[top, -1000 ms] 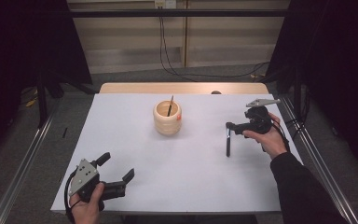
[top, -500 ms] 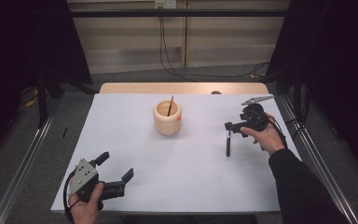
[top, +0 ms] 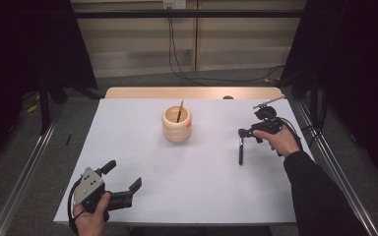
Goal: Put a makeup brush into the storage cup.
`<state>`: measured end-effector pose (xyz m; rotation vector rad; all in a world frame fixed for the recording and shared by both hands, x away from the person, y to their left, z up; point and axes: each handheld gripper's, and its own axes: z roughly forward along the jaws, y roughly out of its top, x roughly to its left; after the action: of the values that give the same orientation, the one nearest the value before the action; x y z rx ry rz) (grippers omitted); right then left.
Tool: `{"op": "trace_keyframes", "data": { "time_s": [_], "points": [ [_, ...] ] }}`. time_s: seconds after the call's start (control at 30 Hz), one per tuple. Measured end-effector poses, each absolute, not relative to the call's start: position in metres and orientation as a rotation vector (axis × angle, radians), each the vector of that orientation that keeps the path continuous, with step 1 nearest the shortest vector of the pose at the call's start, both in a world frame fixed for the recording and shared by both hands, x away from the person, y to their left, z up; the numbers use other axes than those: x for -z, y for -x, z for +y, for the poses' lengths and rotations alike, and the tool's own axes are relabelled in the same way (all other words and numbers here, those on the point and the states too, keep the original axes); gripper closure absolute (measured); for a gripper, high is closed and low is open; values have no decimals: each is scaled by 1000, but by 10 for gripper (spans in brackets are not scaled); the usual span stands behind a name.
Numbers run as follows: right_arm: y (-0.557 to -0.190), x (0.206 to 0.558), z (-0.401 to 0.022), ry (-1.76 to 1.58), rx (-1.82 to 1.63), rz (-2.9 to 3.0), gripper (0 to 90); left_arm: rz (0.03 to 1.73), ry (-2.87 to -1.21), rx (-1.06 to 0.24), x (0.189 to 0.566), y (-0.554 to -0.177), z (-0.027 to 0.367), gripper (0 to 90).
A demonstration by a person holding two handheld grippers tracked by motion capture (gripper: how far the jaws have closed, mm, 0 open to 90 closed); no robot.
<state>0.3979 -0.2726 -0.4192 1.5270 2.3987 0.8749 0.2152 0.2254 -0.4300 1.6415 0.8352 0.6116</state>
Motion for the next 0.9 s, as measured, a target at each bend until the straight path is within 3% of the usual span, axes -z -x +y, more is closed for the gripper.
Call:
{"op": "trace_keyframes", "data": {
  "time_s": [0.3,0.9],
  "points": [
    [-408,426,-274,-1604,-730,2495,375,833,-1639,-600,430,-215,225,7],
    [-426,427,-256,-1627,-469,2598,555,830,-1644,-583,431,-216,225,13]
  ]
}}
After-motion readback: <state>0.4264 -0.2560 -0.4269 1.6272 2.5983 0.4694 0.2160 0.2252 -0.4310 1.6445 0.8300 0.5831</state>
